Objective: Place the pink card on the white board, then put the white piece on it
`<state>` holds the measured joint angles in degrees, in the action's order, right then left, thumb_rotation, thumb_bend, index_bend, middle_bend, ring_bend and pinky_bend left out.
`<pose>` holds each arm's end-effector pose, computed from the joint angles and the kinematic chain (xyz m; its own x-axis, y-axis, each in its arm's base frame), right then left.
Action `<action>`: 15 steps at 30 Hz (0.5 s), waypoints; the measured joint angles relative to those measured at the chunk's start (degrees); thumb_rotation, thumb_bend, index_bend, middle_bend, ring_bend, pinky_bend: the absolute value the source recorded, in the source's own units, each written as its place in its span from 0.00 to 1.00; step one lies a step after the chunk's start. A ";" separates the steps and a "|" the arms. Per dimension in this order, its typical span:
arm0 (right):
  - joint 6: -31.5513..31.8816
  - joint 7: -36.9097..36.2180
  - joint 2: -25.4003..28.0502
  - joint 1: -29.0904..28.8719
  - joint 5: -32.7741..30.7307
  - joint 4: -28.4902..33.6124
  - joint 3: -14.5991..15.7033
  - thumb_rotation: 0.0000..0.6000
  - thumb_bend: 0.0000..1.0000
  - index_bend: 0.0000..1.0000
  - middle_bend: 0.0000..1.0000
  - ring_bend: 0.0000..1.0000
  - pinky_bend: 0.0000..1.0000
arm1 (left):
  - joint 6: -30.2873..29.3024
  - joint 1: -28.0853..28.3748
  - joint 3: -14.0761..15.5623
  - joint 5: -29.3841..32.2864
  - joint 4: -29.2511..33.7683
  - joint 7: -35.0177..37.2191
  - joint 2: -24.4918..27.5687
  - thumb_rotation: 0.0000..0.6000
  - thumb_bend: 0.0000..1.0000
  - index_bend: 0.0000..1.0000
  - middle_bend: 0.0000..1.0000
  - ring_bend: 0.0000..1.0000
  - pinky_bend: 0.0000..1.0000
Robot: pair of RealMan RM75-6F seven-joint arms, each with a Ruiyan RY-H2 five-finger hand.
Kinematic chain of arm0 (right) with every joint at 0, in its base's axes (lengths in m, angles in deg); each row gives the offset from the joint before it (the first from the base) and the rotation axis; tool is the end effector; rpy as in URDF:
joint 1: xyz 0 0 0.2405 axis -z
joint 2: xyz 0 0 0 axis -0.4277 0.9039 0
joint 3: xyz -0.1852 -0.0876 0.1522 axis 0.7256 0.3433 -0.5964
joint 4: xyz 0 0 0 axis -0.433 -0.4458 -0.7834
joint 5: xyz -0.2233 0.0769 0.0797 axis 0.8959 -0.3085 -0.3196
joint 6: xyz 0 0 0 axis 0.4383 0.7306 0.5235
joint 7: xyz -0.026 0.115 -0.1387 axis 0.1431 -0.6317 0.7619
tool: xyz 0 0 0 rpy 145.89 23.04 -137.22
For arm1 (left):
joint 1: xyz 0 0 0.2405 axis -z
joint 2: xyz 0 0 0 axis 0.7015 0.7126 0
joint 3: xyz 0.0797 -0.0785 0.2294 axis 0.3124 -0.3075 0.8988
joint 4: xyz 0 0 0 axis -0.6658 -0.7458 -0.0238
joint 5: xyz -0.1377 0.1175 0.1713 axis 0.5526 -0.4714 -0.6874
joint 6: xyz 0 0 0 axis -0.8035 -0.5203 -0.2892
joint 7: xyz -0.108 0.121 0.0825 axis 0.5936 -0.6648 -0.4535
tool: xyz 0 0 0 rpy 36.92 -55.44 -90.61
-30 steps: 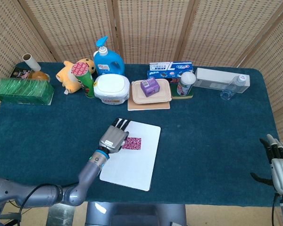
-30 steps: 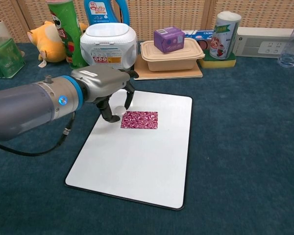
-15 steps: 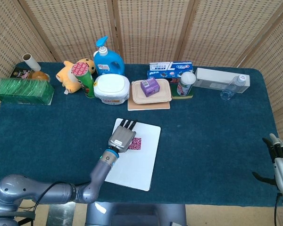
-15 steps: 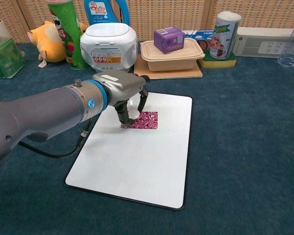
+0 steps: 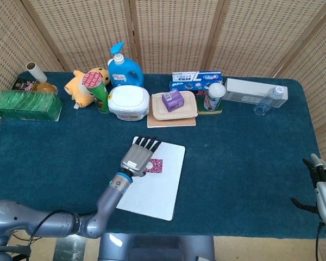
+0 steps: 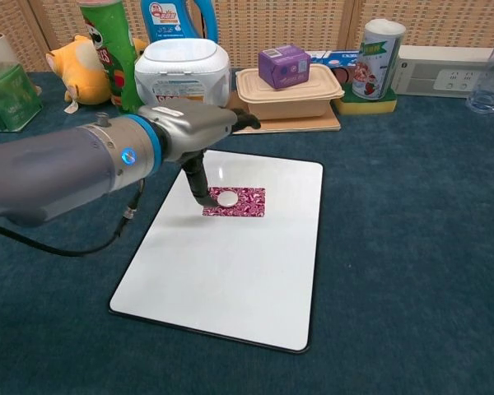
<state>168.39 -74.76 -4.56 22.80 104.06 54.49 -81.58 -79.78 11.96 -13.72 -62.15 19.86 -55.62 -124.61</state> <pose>-0.3375 -0.2131 0.1519 0.3823 -0.0295 0.9236 -0.9189 0.0936 0.3833 -0.0345 0.3516 -0.1243 0.6503 0.2316 0.7235 0.7261 -0.4694 -0.5024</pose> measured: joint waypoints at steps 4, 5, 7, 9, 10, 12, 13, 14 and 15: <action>0.02 0.16 -0.03 0.01 -0.08 0.03 -0.01 1.00 0.00 0.07 0.00 0.00 0.00 | -4.67 -4.22 3.37 -8.49 6.61 3.51 6.27 1.00 0.11 0.00 0.00 0.00 0.06; 0.09 0.30 -0.08 0.03 -0.06 0.04 0.00 1.00 0.00 0.07 0.00 0.00 0.00 | -5.95 -5.58 4.38 -10.52 8.39 4.65 8.22 1.00 0.11 0.00 0.00 0.00 0.06; 0.19 0.64 -0.21 0.06 -0.04 0.04 0.01 1.00 0.00 0.07 0.00 0.00 0.00 | -9.37 -9.33 7.13 -15.35 12.06 7.93 13.19 1.00 0.10 0.00 0.00 0.00 0.06; 0.31 1.16 -0.43 0.07 0.01 0.04 0.02 1.00 0.00 0.07 0.00 0.00 0.00 | -13.41 -13.59 9.99 -20.60 14.42 11.76 17.98 1.00 0.10 0.00 0.00 0.00 0.06; 0.44 1.47 -0.57 0.09 0.03 0.02 0.02 1.00 0.00 0.07 0.00 0.00 0.00 | -15.30 -15.51 11.27 -22.98 15.00 13.58 19.85 1.00 0.10 0.00 0.00 0.00 0.06; 1.01 2.54 -1.00 0.18 0.14 -0.14 -0.05 1.00 0.00 0.08 0.00 0.00 0.00 | -20.01 -20.16 14.37 -28.53 15.65 18.27 23.75 1.00 0.10 0.00 0.00 0.00 0.06; 1.41 3.22 -1.28 0.23 0.27 -0.26 -0.08 1.00 0.00 0.09 0.00 0.00 0.00 | -22.17 -22.24 15.59 -30.70 15.68 20.32 25.16 1.00 0.10 0.00 0.00 0.00 0.06; 2.12 4.30 -1.75 0.35 0.53 -0.45 -0.12 1.00 0.00 0.09 0.00 0.00 0.00 | -24.40 -24.35 16.73 -32.64 15.57 22.29 26.28 1.00 0.10 0.00 0.00 0.00 0.06; 2.76 5.15 -2.16 0.46 0.81 -0.59 -0.13 1.00 0.00 0.10 0.00 0.00 0.00 | -27.36 -27.15 18.15 -34.91 15.20 24.94 27.49 1.00 0.10 0.00 0.00 0.00 0.06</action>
<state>171.15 -69.61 -6.72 23.25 104.87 53.90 -81.71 -107.14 -15.19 4.43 -97.07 35.06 -30.68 -97.12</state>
